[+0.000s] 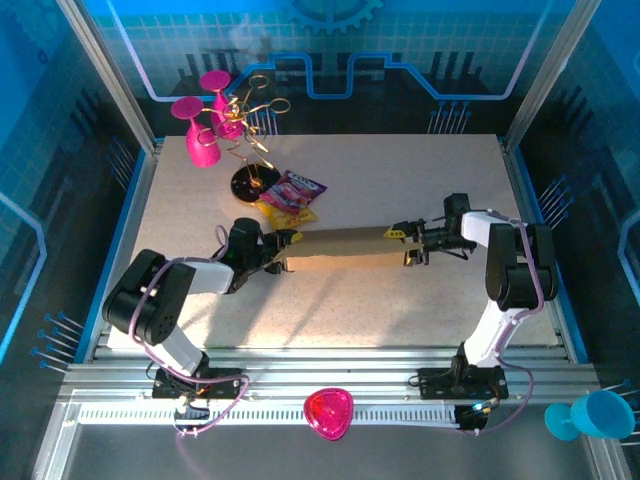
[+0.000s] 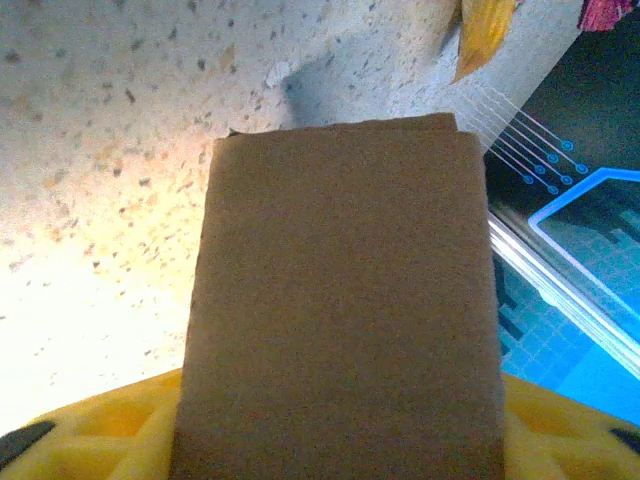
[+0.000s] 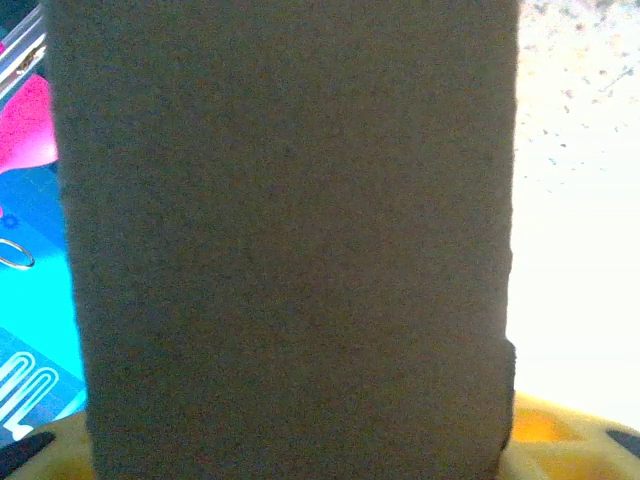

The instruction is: Fold the paper box

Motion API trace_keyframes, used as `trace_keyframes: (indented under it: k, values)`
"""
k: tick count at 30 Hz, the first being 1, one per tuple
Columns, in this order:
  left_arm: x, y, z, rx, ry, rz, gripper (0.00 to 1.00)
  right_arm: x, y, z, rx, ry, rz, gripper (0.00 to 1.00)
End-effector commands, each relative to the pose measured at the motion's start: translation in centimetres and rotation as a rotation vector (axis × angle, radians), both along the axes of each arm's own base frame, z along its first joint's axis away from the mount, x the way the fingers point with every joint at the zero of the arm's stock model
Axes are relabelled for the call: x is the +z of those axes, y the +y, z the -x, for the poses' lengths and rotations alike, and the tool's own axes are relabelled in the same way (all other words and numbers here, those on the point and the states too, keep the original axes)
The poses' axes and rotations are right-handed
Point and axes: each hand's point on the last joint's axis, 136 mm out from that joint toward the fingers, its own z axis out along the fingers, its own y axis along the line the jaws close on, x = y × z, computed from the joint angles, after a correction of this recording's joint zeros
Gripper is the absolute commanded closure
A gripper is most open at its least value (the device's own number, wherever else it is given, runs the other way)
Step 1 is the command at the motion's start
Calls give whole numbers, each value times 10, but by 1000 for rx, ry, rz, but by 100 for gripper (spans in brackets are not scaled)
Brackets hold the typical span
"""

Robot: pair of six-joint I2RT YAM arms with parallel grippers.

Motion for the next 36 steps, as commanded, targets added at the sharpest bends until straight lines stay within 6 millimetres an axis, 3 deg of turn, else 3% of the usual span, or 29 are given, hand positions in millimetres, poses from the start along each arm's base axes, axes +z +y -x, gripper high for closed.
trace_keyframes:
  k: [1, 3, 8, 13, 19, 21, 25, 28, 30, 33, 36]
  values:
    - [9, -7, 13, 18, 61, 42, 70, 1, 0, -2, 0, -2, 6, 47]
    - [11, -3, 18, 34, 102, 32, 83, 3, -3, -3, -7, -7, 30, 39]
    - [10, 18, 43, 97, 279, -52, 96, 24, -12, -9, -17, -70, 117, 22]
    - [14, 42, 55, 197, 385, -64, 98, 57, -28, -10, -83, -148, 236, 12]
    - [11, 58, 70, 211, 540, -71, 100, 89, -48, -5, -103, -259, 427, 11]
    - [10, 64, 77, 223, 599, -71, 100, 102, -58, -10, -102, -368, 522, 14]
    - [12, 83, 86, 279, 682, -62, 100, 132, -68, -21, 15, -744, 815, 36]
    - [11, 96, 90, 312, 742, -56, 100, 150, -44, -26, 176, -1116, 962, 57]
    - [13, 105, 91, 315, 767, -76, 100, 158, -23, -26, 244, -1335, 981, 66]
    - [11, 111, 88, 296, 799, -75, 100, 157, 3, -25, 383, -1550, 970, 67]
    - [6, 117, 86, 241, 822, -98, 100, 143, 17, -30, 558, -1592, 940, 65]
